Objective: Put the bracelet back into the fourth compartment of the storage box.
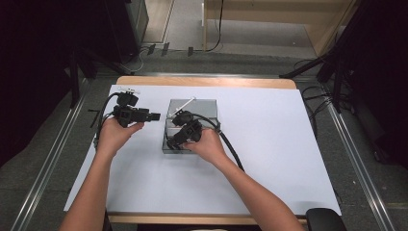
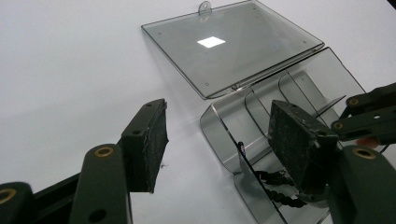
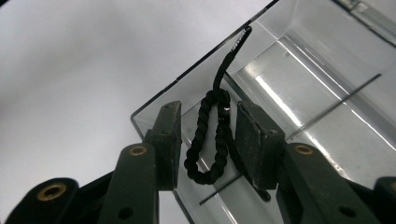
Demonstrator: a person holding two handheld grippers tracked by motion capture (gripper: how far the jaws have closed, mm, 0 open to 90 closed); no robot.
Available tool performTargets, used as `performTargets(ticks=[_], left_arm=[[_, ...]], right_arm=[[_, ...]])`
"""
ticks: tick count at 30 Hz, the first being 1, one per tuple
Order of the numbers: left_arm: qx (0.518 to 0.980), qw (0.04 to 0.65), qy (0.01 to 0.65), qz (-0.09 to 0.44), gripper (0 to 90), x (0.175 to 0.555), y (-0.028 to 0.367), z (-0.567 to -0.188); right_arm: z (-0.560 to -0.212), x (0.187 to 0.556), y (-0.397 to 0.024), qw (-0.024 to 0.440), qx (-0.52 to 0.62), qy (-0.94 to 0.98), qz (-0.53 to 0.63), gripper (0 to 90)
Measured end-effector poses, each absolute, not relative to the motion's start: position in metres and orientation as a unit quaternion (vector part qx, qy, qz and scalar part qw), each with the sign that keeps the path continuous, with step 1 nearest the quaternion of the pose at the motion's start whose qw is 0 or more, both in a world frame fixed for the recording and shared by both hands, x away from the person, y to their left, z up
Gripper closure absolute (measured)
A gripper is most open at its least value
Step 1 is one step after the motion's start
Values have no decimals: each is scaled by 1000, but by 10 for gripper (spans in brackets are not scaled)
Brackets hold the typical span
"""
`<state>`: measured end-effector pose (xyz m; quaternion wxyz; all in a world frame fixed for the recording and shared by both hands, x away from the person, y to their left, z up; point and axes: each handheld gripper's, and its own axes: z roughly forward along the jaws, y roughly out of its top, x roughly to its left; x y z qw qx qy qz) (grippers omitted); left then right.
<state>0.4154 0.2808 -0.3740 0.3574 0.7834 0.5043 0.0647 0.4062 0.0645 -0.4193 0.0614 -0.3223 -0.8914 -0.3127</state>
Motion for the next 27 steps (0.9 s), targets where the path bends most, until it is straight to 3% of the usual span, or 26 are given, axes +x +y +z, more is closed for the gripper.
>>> performTargets(ticks=[27], left_arm=[[783, 359, 504, 60, 429, 419, 270, -378]], right_arm=[[-399, 403, 4, 31, -339, -863, -374, 592]])
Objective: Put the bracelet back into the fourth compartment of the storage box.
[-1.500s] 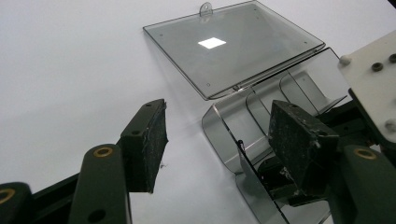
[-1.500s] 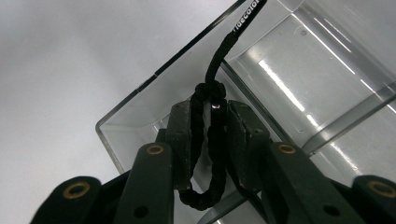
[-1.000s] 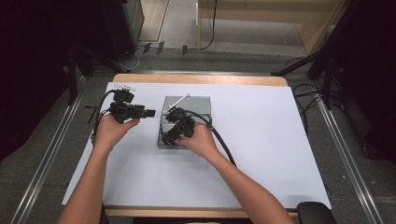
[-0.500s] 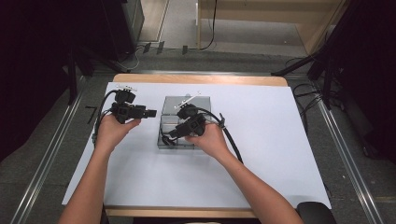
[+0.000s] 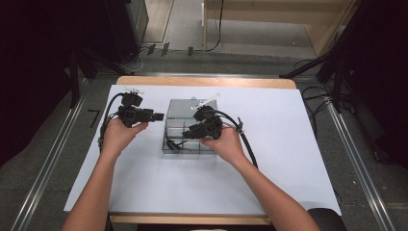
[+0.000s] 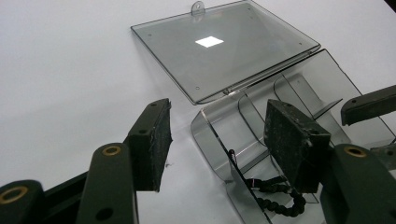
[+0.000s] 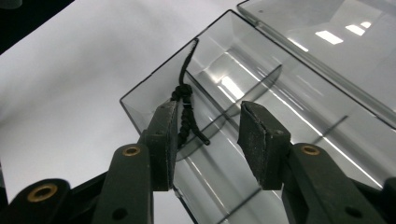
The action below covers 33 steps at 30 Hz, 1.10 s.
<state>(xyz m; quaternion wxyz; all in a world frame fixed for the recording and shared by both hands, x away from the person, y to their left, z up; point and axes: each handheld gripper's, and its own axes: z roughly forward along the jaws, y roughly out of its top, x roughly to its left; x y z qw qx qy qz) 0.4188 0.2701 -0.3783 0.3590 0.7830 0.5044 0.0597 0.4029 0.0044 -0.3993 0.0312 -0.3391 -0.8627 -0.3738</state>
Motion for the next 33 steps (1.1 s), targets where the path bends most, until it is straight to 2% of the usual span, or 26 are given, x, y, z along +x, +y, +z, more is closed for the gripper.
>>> performTargets(ticks=[6, 15, 33], left_arm=[[784, 357, 506, 53, 459, 422, 268, -379], [791, 346, 502, 52, 447, 431, 260, -376], [791, 332, 512, 36, 472, 459, 247, -383]], right_arm=[[-395, 405, -9, 20, -345, -852, -393, 592], [-384, 420, -30, 7, -364, -833, -417, 583], [-394, 443, -60, -25, -398, -820, -411, 588]])
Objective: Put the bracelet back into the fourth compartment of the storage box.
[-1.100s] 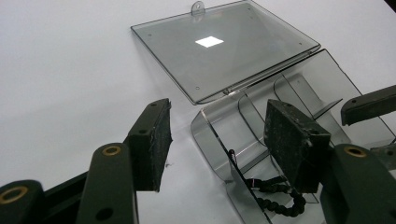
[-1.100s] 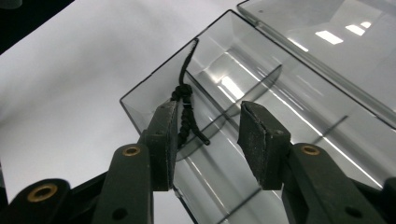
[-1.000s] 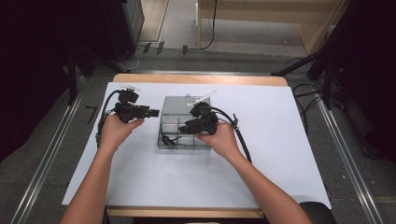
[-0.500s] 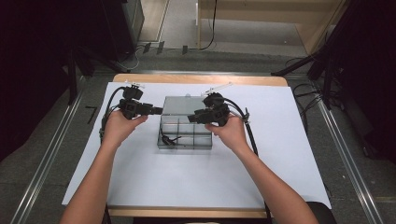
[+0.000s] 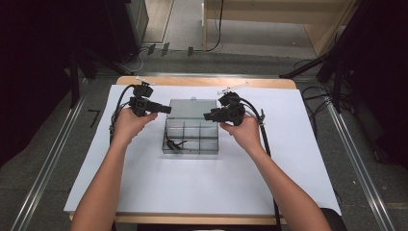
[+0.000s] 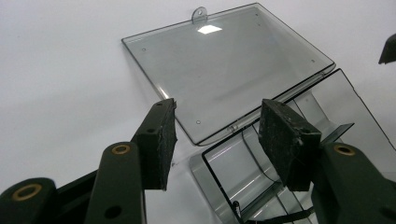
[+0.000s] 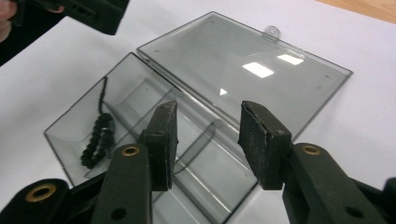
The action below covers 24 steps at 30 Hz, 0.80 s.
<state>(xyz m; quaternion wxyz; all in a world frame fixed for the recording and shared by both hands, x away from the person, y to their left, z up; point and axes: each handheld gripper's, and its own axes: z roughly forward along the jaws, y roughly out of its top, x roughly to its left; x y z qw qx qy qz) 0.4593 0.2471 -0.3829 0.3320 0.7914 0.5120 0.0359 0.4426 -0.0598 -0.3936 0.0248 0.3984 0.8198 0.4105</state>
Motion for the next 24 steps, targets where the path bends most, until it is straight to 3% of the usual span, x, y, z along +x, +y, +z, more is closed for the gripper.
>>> performTargets(ticks=[12, 24], left_arm=[[794, 333, 507, 36, 456, 466, 239, -389], [788, 337, 515, 32, 453, 478, 239, -395]], right_arm=[[-407, 453, -79, 28, 438, 804, 400, 596], [-414, 460, -69, 49, 452, 800, 391, 599]])
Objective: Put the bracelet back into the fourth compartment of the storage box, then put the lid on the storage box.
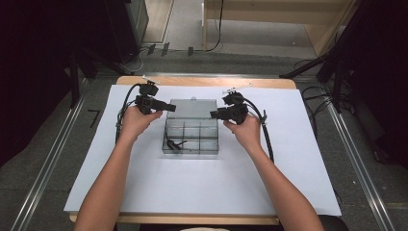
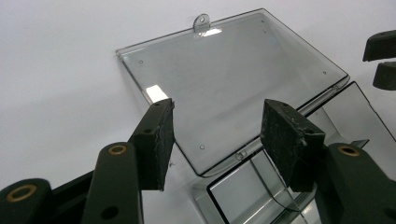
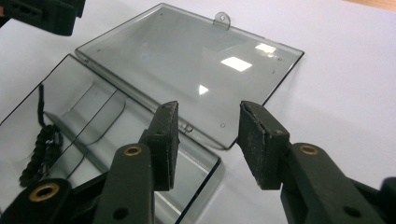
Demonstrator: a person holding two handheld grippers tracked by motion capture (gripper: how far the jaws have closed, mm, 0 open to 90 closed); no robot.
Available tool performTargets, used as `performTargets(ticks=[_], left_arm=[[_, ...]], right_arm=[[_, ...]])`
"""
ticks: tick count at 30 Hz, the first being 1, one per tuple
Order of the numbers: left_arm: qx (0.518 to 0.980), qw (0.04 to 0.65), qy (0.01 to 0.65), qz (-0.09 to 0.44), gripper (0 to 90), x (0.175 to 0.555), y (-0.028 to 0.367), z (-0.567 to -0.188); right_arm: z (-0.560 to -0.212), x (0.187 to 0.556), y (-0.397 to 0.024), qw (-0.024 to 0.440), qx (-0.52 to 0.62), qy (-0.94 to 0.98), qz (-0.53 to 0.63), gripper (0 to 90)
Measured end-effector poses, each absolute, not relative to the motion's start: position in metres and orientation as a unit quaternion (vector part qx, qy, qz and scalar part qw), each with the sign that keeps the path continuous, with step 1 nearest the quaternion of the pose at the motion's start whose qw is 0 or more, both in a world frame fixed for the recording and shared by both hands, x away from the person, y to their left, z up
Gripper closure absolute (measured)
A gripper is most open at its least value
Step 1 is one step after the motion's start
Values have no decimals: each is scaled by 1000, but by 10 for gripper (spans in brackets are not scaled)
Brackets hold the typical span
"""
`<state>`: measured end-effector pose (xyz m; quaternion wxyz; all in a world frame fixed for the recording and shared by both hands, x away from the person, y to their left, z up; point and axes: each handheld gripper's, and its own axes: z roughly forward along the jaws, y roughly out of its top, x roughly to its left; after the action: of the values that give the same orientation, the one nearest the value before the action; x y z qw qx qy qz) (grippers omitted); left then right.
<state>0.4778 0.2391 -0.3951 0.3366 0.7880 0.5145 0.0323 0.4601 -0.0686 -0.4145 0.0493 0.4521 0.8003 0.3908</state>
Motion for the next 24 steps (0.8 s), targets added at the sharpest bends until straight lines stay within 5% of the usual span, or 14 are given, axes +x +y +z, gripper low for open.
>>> performTargets(ticks=[24], left_arm=[[782, 325, 530, 35, 472, 490, 237, -406]], right_arm=[[-428, 475, -62, 55, 496, 776, 385, 595]])
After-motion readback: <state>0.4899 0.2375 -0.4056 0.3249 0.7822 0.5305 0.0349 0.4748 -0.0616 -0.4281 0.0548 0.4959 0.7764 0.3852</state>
